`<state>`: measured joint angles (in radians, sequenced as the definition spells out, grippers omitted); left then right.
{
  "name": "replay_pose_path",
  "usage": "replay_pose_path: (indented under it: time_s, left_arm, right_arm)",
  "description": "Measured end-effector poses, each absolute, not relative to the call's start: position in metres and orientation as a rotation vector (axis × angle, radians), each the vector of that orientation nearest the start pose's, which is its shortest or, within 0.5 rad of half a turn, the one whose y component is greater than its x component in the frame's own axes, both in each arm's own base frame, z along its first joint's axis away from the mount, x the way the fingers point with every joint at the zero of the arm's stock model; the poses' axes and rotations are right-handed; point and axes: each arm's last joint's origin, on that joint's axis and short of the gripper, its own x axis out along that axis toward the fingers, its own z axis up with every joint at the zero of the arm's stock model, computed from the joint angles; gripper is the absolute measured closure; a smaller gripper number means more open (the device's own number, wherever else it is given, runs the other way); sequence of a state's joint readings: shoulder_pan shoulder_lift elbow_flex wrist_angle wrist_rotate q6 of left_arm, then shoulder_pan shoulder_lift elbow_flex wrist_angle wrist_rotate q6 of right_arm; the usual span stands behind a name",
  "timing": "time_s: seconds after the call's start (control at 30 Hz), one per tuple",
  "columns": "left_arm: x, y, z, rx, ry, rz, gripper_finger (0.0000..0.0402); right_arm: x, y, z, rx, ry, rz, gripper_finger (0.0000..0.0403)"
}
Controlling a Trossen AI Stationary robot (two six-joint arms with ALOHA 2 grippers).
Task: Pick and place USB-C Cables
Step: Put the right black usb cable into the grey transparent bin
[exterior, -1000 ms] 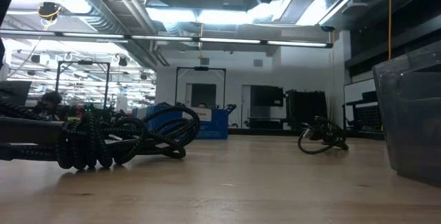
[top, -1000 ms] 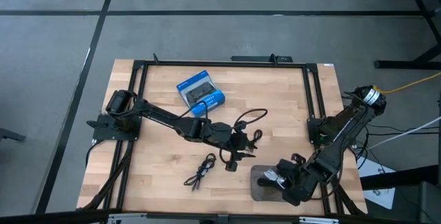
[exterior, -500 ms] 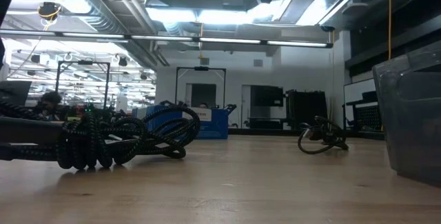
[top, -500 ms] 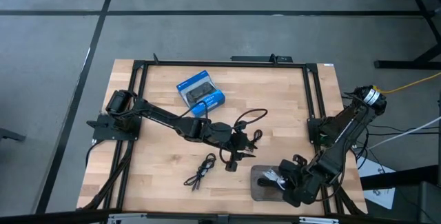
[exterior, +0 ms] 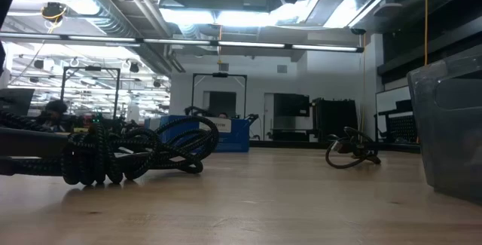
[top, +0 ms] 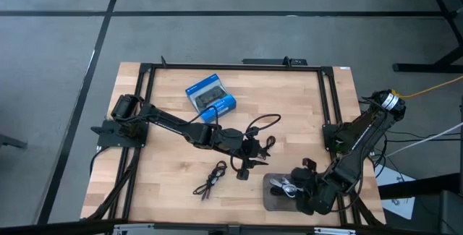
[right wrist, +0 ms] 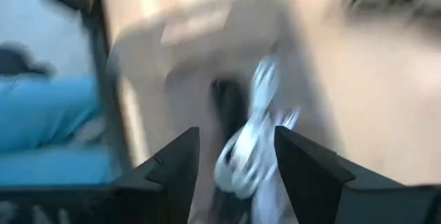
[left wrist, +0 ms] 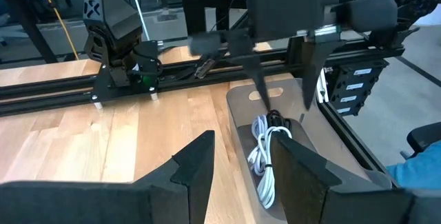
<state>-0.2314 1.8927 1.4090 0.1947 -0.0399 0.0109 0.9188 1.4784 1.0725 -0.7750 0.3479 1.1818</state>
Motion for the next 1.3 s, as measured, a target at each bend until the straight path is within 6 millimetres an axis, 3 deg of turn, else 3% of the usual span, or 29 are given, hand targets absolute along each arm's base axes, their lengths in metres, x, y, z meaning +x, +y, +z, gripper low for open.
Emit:
replay_pose_path:
  time_s: [0.13,0.3,0.57,0.7,0.8,0.9,1.03,1.2,1.3]
  left_arm:
    - [0.429,-0.100,0.266,0.050,0.286,-0.192,0.0266]
    - [0.429,-0.100,0.266,0.049,0.285,-0.192,0.0266]
    - [0.429,-0.100,0.266,0.050,0.285,-0.192,0.0266]
    - [0.429,-0.100,0.265,0.030,0.290,-0.190,0.0266]
    - [0.425,-0.099,0.258,-0.004,0.391,-0.184,0.0266]
    - [0.406,-0.089,0.256,-0.020,0.609,-0.105,0.0266]
    - [0.372,-0.066,0.278,0.018,0.754,0.157,0.0266]
    - [0.328,-0.055,0.321,0.071,0.763,0.263,0.0266]
    - [0.303,-0.050,0.340,0.070,0.738,0.274,0.0266]
  right_arm:
    - [0.191,0.204,0.241,0.247,0.800,-0.287,0.0212]
    - [0.202,0.186,0.244,0.114,0.613,-0.458,0.0213]
    - [0.215,0.164,0.248,-0.040,0.512,-0.596,0.0214]
    - [0.223,0.145,0.247,-0.084,0.518,-0.696,0.0214]
    - [0.227,0.128,0.246,-0.083,0.546,-0.776,0.0214]
    - [0.231,0.114,0.244,-0.077,0.599,-0.822,0.0214]
    - [0.238,0.099,0.243,-0.071,0.641,-0.867,0.0214]
    - [0.247,0.074,0.242,-0.024,0.701,-0.936,0.0214]
    - [0.253,0.055,0.238,0.107,0.852,-0.919,0.0214]
